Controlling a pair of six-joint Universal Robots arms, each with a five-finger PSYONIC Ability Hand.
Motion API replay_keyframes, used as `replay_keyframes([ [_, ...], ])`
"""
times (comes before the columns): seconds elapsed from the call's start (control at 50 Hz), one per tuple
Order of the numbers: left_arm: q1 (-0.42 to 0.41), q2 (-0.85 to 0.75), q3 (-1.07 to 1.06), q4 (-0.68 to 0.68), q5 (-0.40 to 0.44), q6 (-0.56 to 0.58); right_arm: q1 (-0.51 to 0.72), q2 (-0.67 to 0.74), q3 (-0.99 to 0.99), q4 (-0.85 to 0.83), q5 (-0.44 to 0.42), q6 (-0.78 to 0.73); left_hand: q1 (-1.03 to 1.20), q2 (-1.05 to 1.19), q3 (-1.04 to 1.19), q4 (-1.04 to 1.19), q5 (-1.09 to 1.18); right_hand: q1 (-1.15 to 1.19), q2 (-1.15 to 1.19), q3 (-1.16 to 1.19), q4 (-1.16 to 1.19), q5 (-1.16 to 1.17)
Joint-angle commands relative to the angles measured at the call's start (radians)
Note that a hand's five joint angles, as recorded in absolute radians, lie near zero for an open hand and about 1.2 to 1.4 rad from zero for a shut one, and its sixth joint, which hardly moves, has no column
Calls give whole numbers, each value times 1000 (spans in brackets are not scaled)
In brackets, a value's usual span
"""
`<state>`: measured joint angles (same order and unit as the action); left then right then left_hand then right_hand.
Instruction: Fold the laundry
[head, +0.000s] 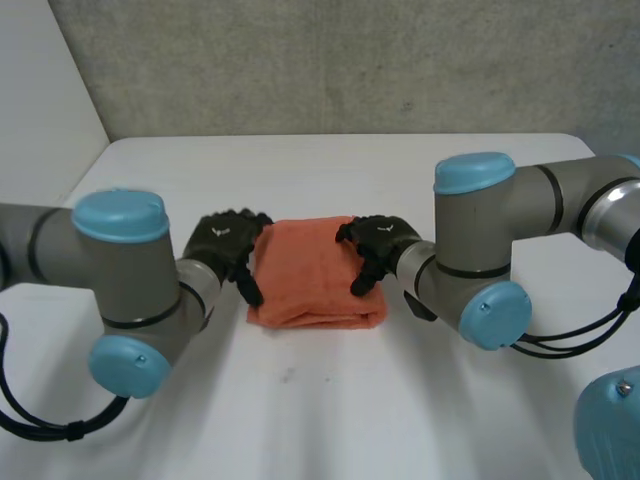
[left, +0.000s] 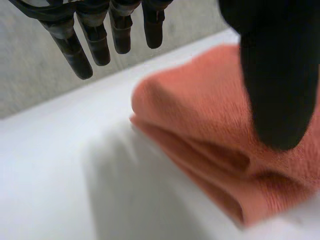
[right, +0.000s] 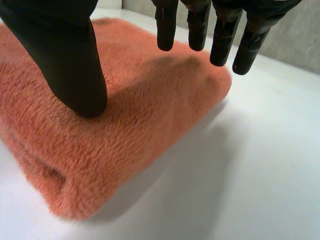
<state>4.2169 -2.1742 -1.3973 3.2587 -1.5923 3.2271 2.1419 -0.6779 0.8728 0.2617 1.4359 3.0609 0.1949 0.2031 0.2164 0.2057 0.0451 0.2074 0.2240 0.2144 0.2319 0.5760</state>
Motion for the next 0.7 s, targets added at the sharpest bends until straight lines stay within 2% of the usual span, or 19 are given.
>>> replay_keyframes([
  [0.02,-9,175,4,-2,5,-4,-5,-189,26,-32,82,1,-14,-22,-35,-24,-38,-33,-49,-40,-57,-576],
  [0.1,8,302,32,-11,3,-13,-20,-331,100,-111,199,-13,-11,-19,-32,-22,-35,-33,-49,-40,-57,-576],
  [0.16,29,365,46,-45,3,-18,-75,-510,199,-162,253,-22,-5,-13,-26,-16,-30,-33,-49,-40,-57,-576],
  [0.22,78,450,72,-131,5,-36,-108,-571,247,-165,250,-30,-11,-19,-32,-21,-35,-33,-49,-40,-57,-576],
  [0.26,118,497,83,-195,17,-67,-160,-663,337,-168,235,-42,-14,-22,-35,-24,-38,-33,-49,-40,-57,-576],
  [0.32,144,527,83,-240,43,-92,-191,-722,406,-171,210,-51,-17,-25,-38,-27,-41,-33,-49,-40,-57,-576],
  [0.42,160,544,74,-271,97,-110,-224,-766,451,-168,186,-54,-17,-25,-38,-27,-41,-33,-49,-40,-57,-576],
  [0.7,146,570,52,-269,98,-113,-243,-793,477,-165,182,-53,-20,-28,-41,-30,-44,-33,-49,-40,-57,-576],
])
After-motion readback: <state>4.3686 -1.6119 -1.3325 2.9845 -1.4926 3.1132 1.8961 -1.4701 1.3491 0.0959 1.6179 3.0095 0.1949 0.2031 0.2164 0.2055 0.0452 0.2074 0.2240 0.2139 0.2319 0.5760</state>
